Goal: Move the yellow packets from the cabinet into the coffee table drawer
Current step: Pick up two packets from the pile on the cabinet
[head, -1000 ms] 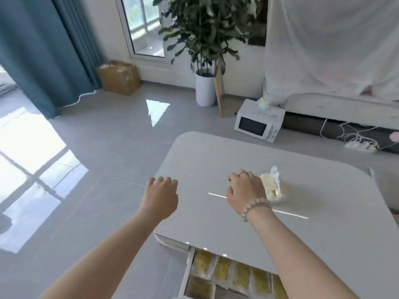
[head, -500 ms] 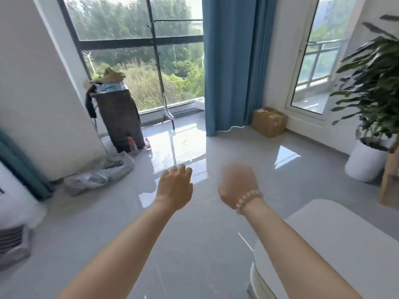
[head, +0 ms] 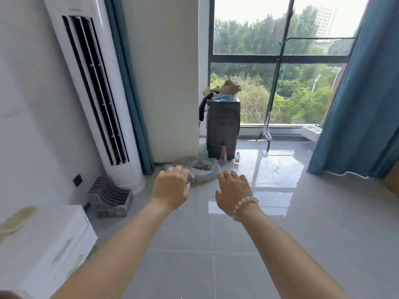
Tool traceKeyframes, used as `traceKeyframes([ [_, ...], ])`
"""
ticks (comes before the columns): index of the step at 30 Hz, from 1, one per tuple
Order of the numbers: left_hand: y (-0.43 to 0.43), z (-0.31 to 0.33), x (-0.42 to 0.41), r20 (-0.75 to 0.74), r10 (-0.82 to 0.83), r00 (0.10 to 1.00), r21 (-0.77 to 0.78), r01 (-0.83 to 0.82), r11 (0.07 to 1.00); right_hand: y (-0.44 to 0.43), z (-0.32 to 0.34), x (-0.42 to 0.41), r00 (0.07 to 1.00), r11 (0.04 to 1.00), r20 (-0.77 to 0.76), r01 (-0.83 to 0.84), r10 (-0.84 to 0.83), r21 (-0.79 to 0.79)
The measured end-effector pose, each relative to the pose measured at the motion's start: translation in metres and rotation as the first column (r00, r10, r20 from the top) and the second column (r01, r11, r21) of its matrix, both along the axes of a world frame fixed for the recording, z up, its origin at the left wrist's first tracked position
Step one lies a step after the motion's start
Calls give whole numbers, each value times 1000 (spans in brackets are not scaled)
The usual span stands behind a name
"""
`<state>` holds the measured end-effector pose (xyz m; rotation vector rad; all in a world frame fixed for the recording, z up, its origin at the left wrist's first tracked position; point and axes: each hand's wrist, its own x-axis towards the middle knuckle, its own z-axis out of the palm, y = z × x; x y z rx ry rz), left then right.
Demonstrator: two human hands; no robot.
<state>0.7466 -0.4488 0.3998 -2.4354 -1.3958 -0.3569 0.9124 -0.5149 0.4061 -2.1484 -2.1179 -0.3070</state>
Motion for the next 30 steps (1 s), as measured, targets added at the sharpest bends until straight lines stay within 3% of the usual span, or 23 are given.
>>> traceKeyframes([
  [4,52,-14,-51,56,170,984,-45,-167,985,70,-4,-49,991,991,-21,-132,133,21],
  [12,107,-38,-131,-1,403,915,-152,-398,905,182,-14,-112,943,944,-43,-330,329,-11],
  [19,171,-53,-179,13,623,782,-216,-606,766,280,-33,-175,822,820,-13,-568,569,-74],
  [24,236,-43,-195,55,701,711,-213,-678,704,369,-28,-206,771,770,-23,-636,636,-50],
  [30,268,-60,-243,-47,823,566,-267,-801,535,432,-52,-277,651,644,-12,-754,759,-131],
])
